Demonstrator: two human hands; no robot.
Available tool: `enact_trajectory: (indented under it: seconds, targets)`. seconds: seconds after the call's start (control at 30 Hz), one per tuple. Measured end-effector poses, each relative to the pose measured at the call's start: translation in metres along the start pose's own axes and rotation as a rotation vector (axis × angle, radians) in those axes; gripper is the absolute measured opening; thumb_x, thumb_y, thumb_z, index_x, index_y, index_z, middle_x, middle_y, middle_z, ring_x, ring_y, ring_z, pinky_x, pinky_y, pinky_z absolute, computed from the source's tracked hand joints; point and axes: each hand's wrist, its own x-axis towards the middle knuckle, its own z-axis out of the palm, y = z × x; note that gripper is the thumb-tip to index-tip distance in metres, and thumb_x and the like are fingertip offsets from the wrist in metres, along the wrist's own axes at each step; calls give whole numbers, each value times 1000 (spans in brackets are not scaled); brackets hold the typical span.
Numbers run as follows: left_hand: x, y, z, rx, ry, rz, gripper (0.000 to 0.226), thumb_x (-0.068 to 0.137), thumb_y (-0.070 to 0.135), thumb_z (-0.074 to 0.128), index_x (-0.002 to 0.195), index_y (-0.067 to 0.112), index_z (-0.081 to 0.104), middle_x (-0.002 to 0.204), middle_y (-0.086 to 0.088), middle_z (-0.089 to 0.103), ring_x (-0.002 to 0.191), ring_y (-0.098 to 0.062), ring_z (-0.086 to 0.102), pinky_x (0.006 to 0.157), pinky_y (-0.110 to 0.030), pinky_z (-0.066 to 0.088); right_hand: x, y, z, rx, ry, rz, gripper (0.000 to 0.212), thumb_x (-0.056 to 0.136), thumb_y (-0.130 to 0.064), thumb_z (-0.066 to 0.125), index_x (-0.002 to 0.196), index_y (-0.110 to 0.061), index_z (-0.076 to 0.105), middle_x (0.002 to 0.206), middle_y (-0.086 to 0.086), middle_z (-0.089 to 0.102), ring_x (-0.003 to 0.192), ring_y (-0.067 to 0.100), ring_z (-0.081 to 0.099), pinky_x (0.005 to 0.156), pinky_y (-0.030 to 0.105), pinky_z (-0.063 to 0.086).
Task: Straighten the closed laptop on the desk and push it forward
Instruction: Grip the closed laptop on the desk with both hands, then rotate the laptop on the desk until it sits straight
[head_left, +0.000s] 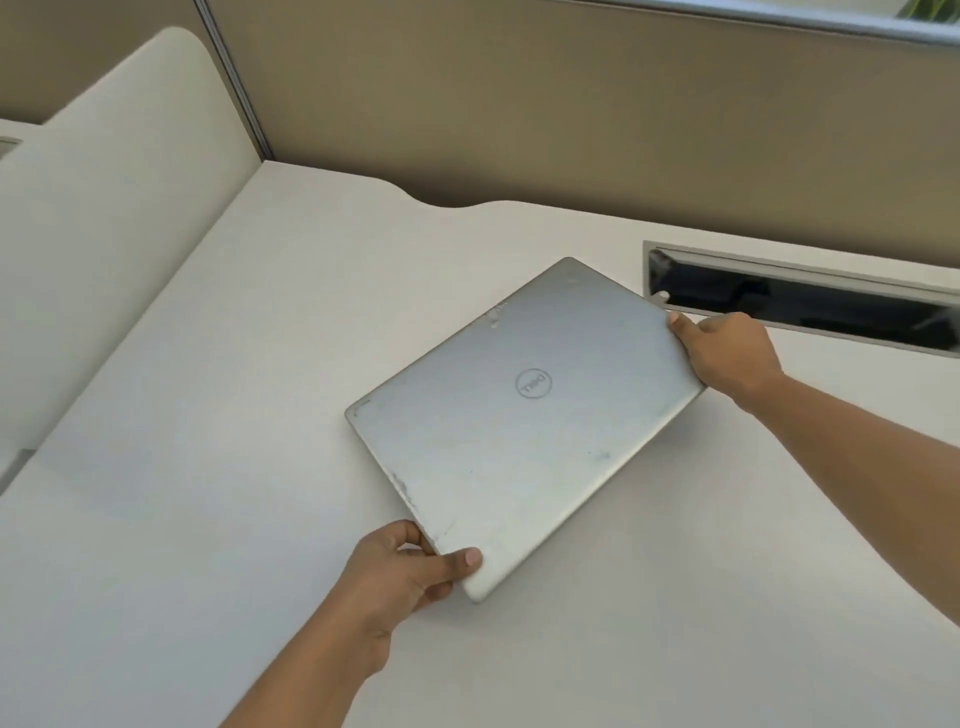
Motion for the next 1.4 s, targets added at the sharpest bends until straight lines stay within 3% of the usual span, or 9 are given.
enact_trajectory:
  seconds: [0.13,0.47,0.73,0.93,1.13,1.23,1.4]
  targets:
    - [-26,-32,11,41,-37,-20,43,50,5,92,84,2,66,81,-10,76,77,-23,71,67,-28,56,-44,41,-16,8,36,65,73,89,-62,44,60,4,58,64,20,61,68,36,59,64,40,46]
    - [-62,-90,25,179,-107,-104,55,50,-1,93,97,-8,66,85,-23,72,72,-27,71,58,-27,58,-120,106,-31,33,52,128,62,87,-61,46,51,-13,33,52,8,42,52,27,43,53,34,32]
    - [-66,-110,27,219,-94,-115,50,49,-3,93,90,-6,65,89,-27,74,74,-28,71,58,-30,57,-150,131,-24,49,57,205,61,87,-62,49,52,-15,30,50,4,36,50,25,38,51,31,28]
    - [-65,-112,24,238,-79,-92,56,50,-3,93,96,-11,63,80,-21,73,69,-25,69,54,-28,56,-162,138,-17,47,51,222,61,89,-59,47,51,-16,28,48,2,34,50,25,37,51,32,26]
    - [-64,-115,23,275,-40,-63,51,48,-1,94,86,-8,60,70,-19,67,65,-25,65,57,-31,59,-172,143,-9,8,57,219,61,90,-61,43,52,-15,30,48,3,38,50,25,40,49,33,28]
    - [-64,-118,24,295,-11,-56,59,45,3,96,91,-12,62,74,-22,70,64,-26,66,58,-32,59,-175,145,-6,-8,62,227,61,90,-62,41,53,-14,32,49,5,41,50,25,43,49,32,29]
    - [-63,-124,28,343,51,-36,53,40,12,97,78,-3,63,70,-16,74,63,-24,68,64,-36,61,-182,145,4,-3,123,235,61,90,-61,42,55,-12,36,50,5,42,51,26,44,48,33,32]
